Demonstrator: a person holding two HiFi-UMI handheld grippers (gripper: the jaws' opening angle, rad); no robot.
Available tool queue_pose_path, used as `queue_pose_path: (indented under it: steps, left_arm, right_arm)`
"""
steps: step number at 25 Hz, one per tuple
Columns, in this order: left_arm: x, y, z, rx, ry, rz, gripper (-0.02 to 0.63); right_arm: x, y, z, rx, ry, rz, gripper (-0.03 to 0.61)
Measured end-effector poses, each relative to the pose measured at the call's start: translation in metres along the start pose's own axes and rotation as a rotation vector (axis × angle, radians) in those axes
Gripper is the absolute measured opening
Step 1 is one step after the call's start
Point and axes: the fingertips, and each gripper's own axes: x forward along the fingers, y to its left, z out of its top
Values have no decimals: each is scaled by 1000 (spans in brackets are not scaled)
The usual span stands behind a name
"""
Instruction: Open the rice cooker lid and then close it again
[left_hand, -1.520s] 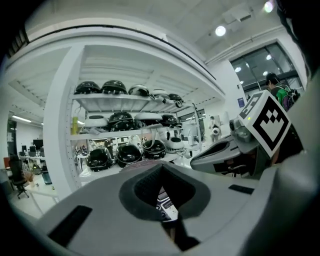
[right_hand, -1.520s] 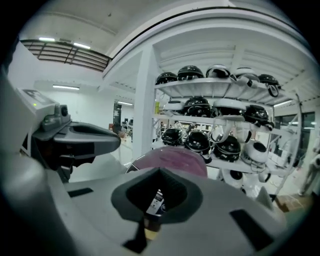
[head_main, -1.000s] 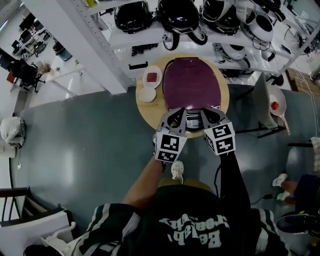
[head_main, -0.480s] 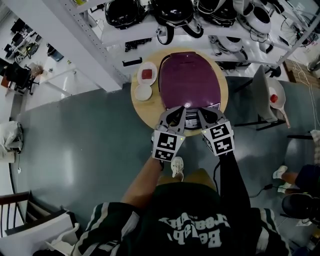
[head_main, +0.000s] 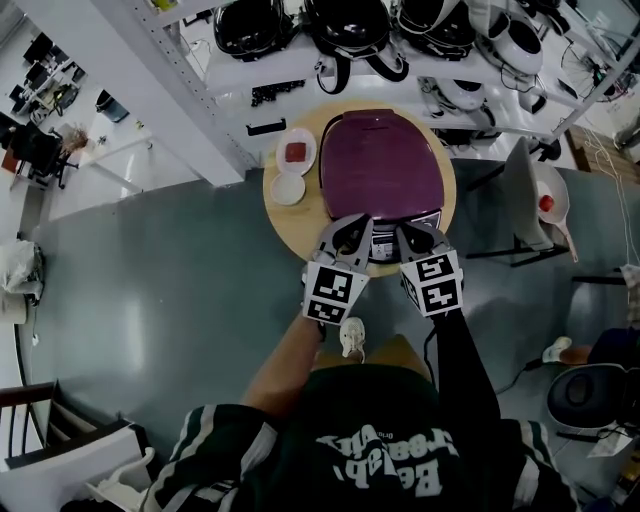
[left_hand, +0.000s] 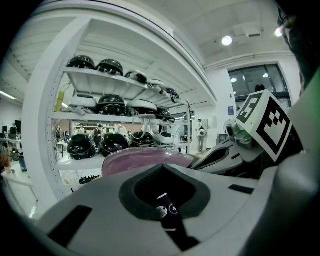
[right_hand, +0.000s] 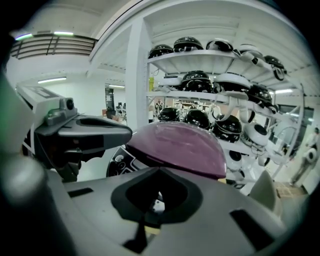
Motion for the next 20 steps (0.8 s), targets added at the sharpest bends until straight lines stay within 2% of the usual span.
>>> queue_pose_path:
  steps: [20]
  left_arm:
    - [-6, 1, 12, -8, -21, -4, -2]
  right_arm:
    - [2, 1, 0, -24, 6, -6, 5]
